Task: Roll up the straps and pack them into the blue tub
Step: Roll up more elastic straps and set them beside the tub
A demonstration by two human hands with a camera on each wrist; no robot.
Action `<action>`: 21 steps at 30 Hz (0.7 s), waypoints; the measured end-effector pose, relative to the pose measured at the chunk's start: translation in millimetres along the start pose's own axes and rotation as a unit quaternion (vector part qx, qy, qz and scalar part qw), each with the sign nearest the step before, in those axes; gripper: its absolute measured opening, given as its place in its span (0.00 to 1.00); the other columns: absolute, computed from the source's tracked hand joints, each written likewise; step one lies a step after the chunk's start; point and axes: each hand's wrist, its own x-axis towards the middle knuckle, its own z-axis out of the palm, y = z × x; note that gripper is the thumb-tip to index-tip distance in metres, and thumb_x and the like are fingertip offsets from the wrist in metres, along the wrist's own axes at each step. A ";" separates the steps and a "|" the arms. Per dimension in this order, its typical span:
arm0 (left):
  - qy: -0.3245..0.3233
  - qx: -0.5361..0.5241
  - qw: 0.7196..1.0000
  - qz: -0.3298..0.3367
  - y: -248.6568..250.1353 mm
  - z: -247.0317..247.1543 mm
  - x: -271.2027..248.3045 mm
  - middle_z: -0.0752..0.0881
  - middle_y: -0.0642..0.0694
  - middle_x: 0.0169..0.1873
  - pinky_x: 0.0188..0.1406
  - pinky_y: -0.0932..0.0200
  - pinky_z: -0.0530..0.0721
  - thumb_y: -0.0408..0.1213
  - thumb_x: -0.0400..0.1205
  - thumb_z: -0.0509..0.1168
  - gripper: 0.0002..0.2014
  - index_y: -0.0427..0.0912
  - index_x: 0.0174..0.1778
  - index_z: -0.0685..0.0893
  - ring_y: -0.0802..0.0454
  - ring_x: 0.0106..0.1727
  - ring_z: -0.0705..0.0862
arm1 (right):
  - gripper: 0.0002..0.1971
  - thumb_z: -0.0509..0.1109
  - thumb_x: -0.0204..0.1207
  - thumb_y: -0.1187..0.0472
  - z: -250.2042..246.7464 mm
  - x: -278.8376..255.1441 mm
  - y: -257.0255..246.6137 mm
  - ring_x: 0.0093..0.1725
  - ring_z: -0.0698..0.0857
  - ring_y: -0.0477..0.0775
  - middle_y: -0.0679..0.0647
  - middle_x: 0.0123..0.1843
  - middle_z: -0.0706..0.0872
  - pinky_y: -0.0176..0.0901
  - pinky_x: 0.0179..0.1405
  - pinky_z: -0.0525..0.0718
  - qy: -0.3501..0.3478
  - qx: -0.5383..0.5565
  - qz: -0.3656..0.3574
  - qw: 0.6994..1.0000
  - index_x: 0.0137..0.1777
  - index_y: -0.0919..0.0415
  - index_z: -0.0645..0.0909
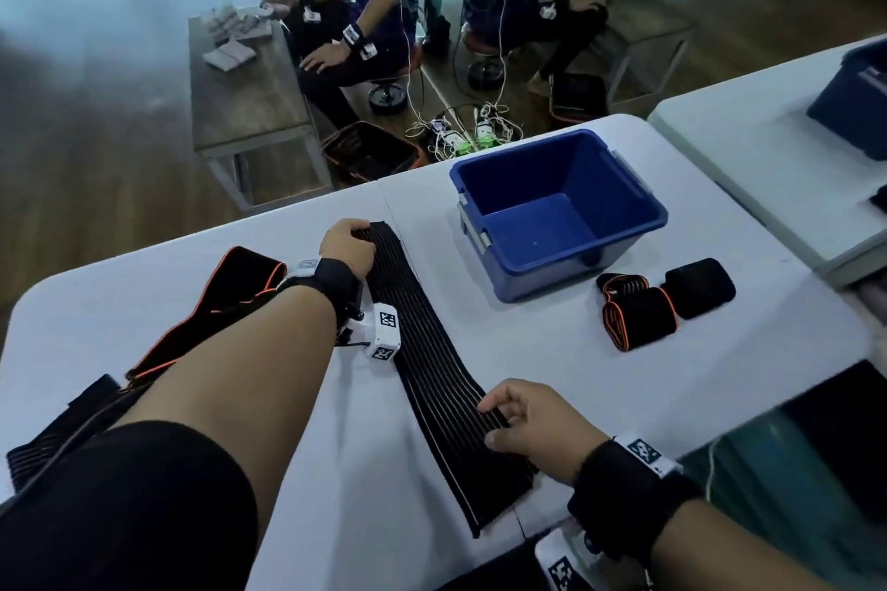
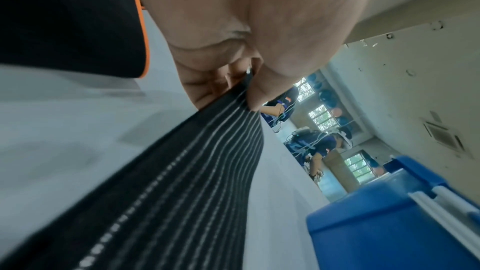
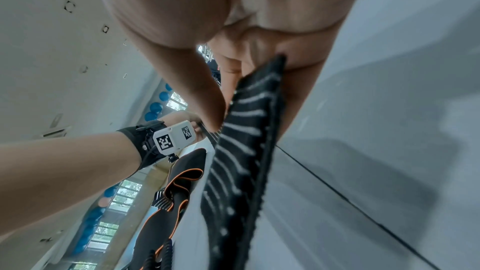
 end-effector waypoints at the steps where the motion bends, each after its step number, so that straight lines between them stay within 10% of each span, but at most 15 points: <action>1: -0.001 0.025 1.000 0.009 3.3 -1.2 -1.9 0.85 0.38 0.68 0.70 0.45 0.83 0.27 0.80 0.65 0.24 0.42 0.74 0.80 0.38 0.67 0.84 | 0.11 0.78 0.72 0.63 -0.1 1.2 -0.2 0.52 0.86 0.44 0.50 0.51 0.87 0.35 0.52 0.83 0.001 -0.014 -0.001 1.000 0.51 0.49 0.84; 7: -0.007 0.192 0.978 0.079 16.3 -15.4 -31.6 0.70 0.36 0.79 0.74 0.45 0.75 0.36 0.83 0.64 0.31 0.47 0.84 0.65 0.36 0.75 0.75 | 0.05 0.74 0.77 0.56 -22.5 9.9 -2.7 0.51 0.86 0.47 0.45 0.51 0.86 0.40 0.54 0.83 0.029 -0.105 -0.002 0.994 0.50 0.50 0.83; 16: -0.027 0.103 0.994 0.000 -37.6 9.7 -163.6 0.86 0.49 0.41 0.36 0.60 0.75 0.37 0.83 0.62 0.11 0.46 0.61 0.80 0.55 0.41 0.83 | 0.03 0.73 0.78 0.57 -31.8 47.8 -3.9 0.45 0.85 0.50 0.51 0.49 0.86 0.53 0.56 0.88 0.028 -0.043 0.009 0.999 0.49 0.52 0.82; 21: -0.020 -0.018 0.997 -0.075 -51.2 22.4 -190.5 0.85 0.51 0.44 0.54 0.46 0.89 0.43 0.79 0.63 0.17 0.48 0.64 0.80 0.47 0.48 0.88 | 0.05 0.72 0.77 0.60 -22.5 68.0 -17.7 0.40 0.81 0.50 0.55 0.51 0.86 0.57 0.57 0.86 0.006 -0.045 0.003 0.999 0.51 0.53 0.81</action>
